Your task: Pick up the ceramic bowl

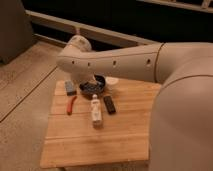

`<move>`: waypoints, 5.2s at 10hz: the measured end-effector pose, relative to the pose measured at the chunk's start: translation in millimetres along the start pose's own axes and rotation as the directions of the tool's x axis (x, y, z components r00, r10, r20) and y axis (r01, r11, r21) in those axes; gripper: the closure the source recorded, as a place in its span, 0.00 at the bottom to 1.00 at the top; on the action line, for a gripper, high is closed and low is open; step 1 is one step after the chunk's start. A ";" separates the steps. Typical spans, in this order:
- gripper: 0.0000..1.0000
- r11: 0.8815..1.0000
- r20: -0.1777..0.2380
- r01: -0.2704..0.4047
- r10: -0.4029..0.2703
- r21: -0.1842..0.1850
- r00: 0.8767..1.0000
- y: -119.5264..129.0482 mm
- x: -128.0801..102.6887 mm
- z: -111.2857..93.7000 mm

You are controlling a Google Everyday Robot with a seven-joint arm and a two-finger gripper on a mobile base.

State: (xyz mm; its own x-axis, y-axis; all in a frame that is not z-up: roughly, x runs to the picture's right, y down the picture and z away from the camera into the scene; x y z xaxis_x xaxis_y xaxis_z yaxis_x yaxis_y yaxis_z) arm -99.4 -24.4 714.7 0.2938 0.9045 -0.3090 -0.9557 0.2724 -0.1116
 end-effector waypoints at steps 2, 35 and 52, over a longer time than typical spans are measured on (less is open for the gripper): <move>0.35 0.999 0.002 -0.024 0.023 0.034 1.000 -26.4 -13.2 15.5; 0.35 0.918 -0.346 0.230 -0.341 -0.324 0.874 6.6 -49.9 234.4; 1.00 0.912 -0.146 0.333 -0.373 -0.239 0.916 13.3 -145.9 204.0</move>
State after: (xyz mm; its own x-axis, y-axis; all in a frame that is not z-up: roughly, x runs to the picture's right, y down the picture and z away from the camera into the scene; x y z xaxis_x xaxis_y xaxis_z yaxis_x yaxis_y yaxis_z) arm -158.4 -85.8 951.0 0.6279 0.6794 -0.3798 -0.7700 0.4708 -0.4308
